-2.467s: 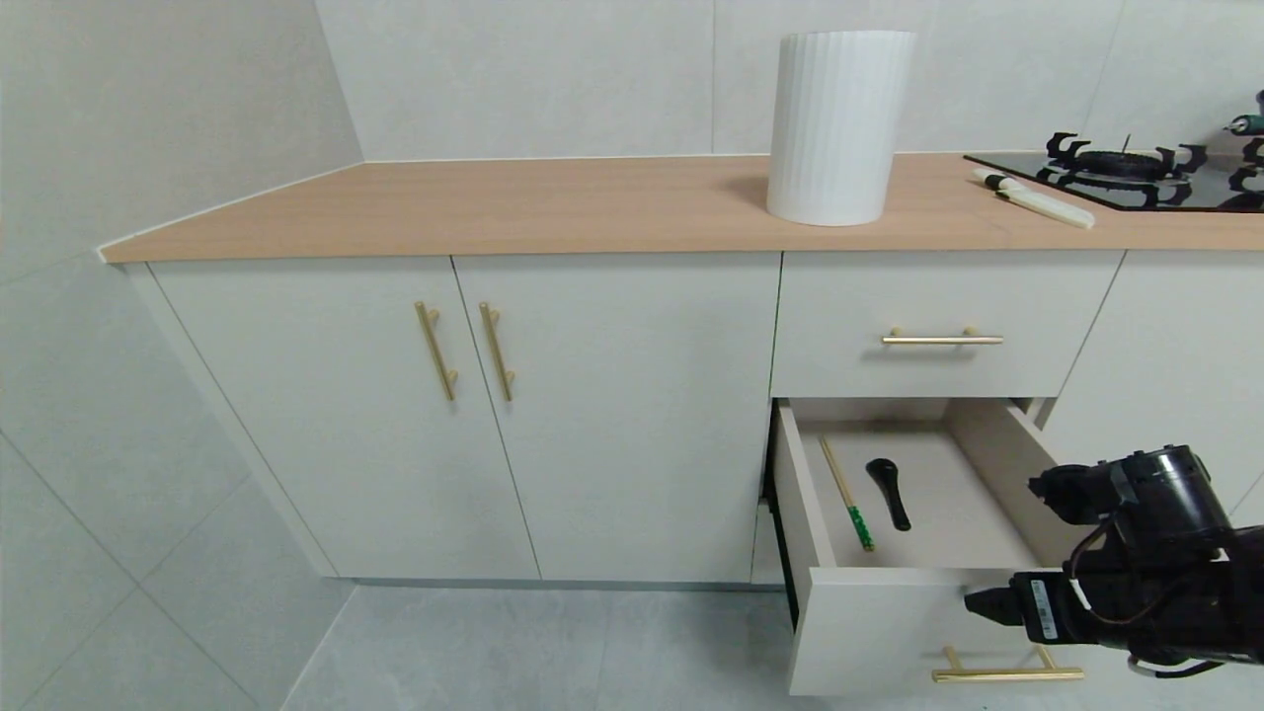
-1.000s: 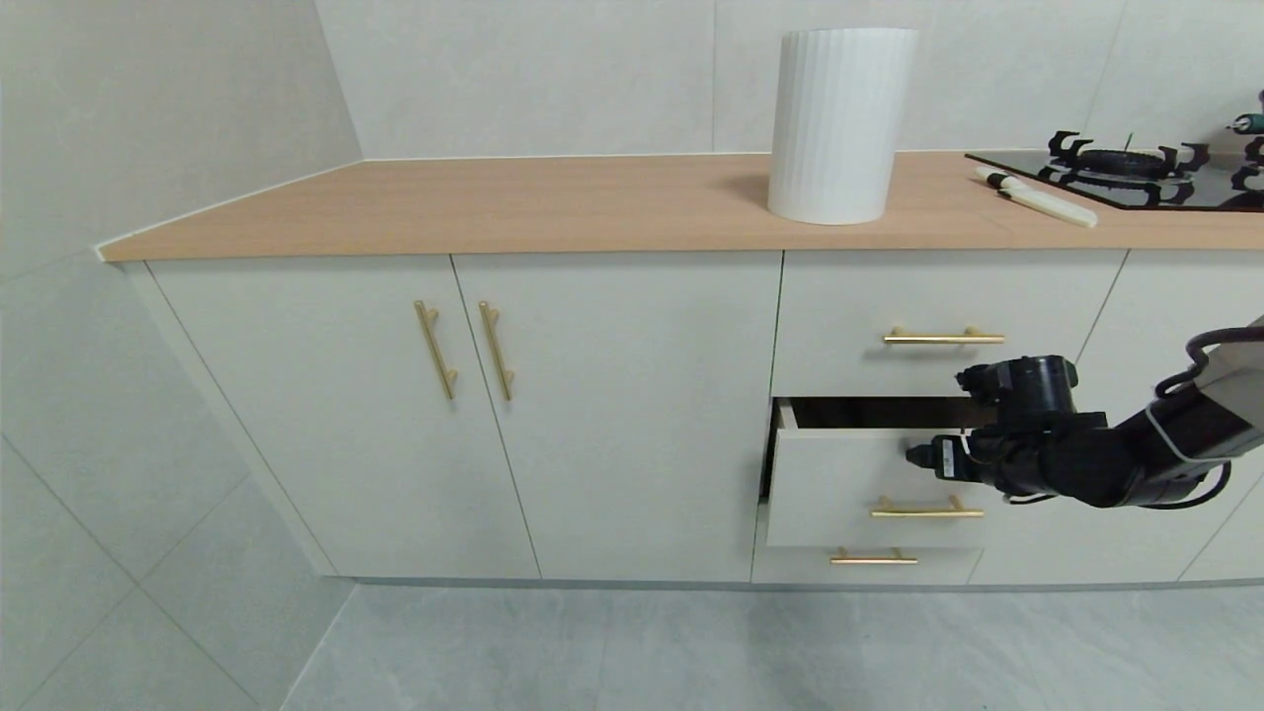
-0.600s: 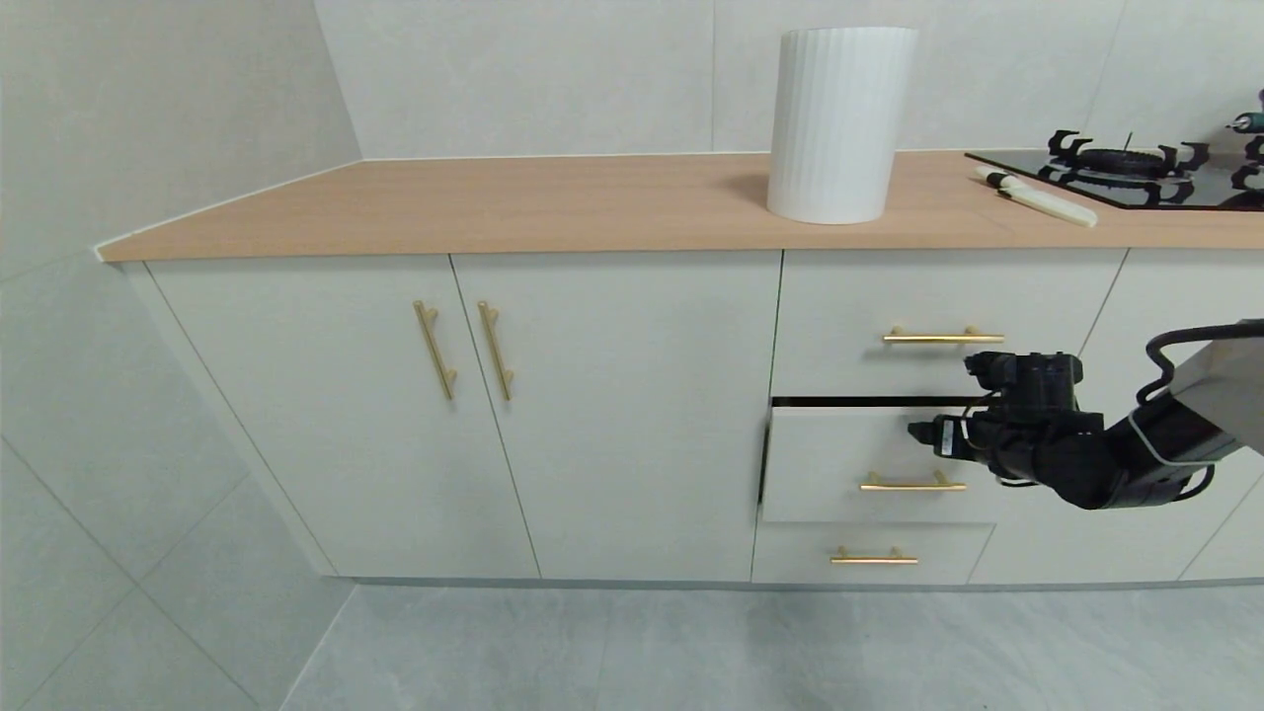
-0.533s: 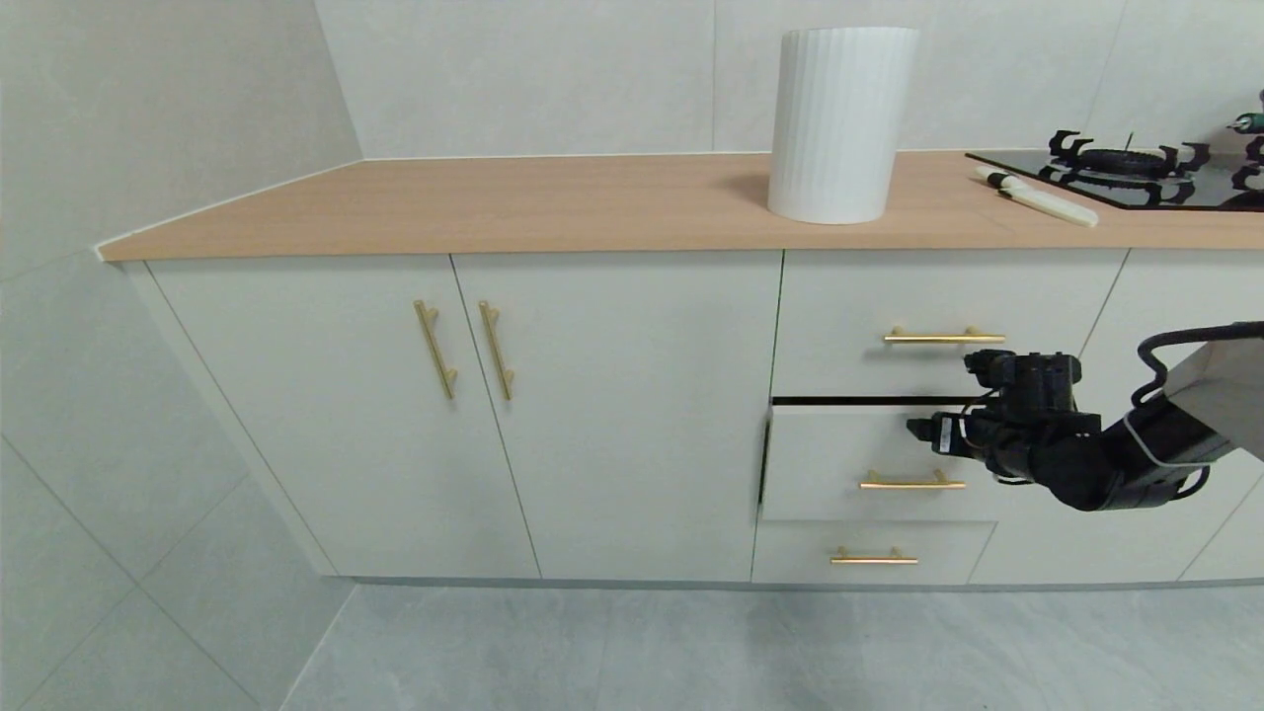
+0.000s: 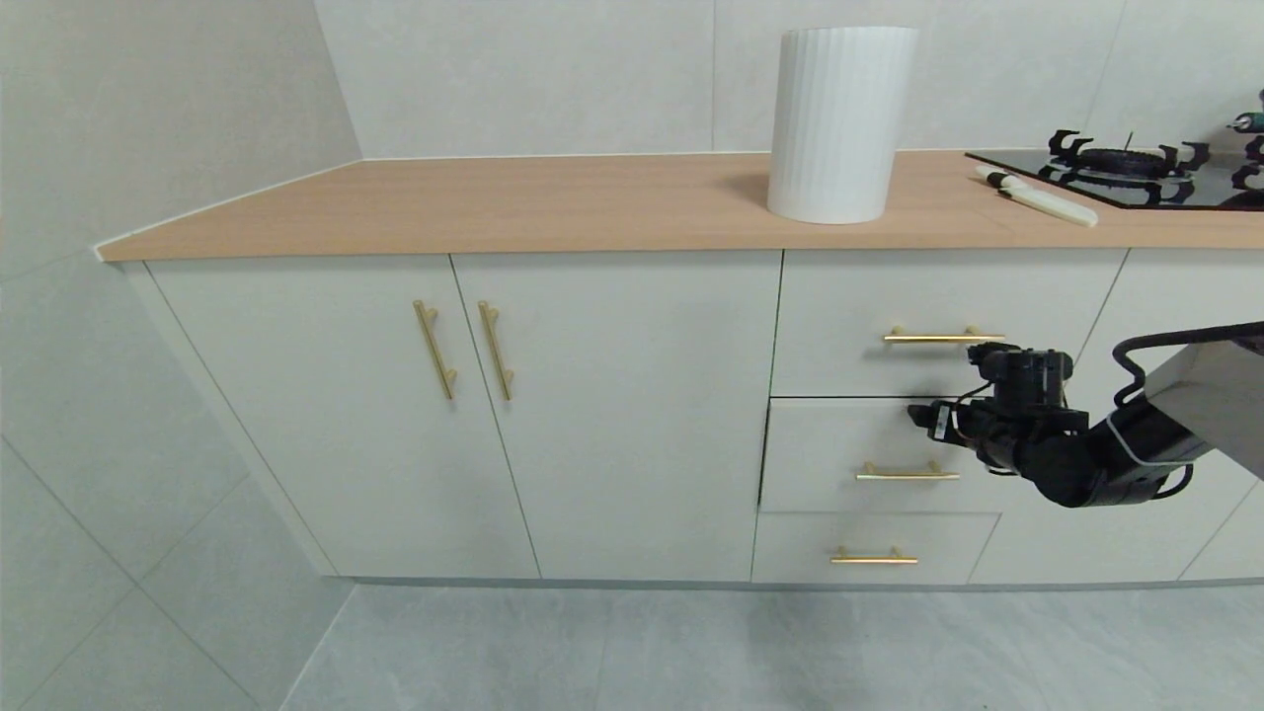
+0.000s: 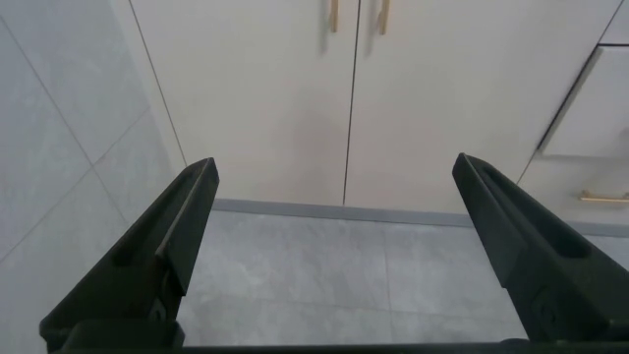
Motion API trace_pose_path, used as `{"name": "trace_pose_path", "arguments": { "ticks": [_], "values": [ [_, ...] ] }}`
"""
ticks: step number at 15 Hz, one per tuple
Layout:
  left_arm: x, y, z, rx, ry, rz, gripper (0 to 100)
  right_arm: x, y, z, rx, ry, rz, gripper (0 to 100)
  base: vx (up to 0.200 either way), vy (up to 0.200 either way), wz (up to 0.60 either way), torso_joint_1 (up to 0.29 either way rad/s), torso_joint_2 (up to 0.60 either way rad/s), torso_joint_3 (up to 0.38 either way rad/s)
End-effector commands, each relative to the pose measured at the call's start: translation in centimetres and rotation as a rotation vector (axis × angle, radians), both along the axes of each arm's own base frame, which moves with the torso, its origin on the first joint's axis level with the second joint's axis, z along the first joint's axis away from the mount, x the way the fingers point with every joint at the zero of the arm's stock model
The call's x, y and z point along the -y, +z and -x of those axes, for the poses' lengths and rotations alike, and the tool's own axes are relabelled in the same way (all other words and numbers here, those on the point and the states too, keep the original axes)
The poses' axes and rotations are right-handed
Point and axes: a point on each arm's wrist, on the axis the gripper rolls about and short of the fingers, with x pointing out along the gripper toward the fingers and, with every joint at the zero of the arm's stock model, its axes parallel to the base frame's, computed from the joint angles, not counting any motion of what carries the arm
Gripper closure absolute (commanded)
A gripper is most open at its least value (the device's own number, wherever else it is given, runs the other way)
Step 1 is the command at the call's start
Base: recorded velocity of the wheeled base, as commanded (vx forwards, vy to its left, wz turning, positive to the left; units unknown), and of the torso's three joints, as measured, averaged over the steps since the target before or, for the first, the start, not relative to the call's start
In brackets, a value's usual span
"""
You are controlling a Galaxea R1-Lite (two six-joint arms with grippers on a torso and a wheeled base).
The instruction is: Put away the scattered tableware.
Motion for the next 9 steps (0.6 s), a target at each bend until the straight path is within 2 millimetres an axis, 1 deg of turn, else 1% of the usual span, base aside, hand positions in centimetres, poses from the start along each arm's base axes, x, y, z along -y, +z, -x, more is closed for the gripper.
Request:
{"name": "trace_pose_path", "arguments": {
  "ticks": [1,4,8,9],
  "values": [
    [0.0,0.0,0.0,0.000,0.000,0.001,0,-0.1,0.2,-0.2,0.011,-0.003,-0.006,0,0.000,0.000,0.00,0.000,0.00,0.000],
    [0.0,0.0,0.0,0.000,0.000,0.001,0,-0.1,0.1,-0.3,0.013,-0.007,-0.011,0,0.000,0.000,0.00,0.000,0.00,0.000],
    [0.0,0.0,0.0,0.000,0.000,0.000,0,-0.1,-0.4,-1.5,0.035,-0.050,-0.033,0,0.000,0.000,0.00,0.000,0.00,0.000],
    [0.0,0.0,0.0,0.000,0.000,0.000,0,-0.1,-0.5,-1.5,0.035,-0.055,-0.033,0,0.000,0.000,0.00,0.000,0.00,0.000]
  ]
}}
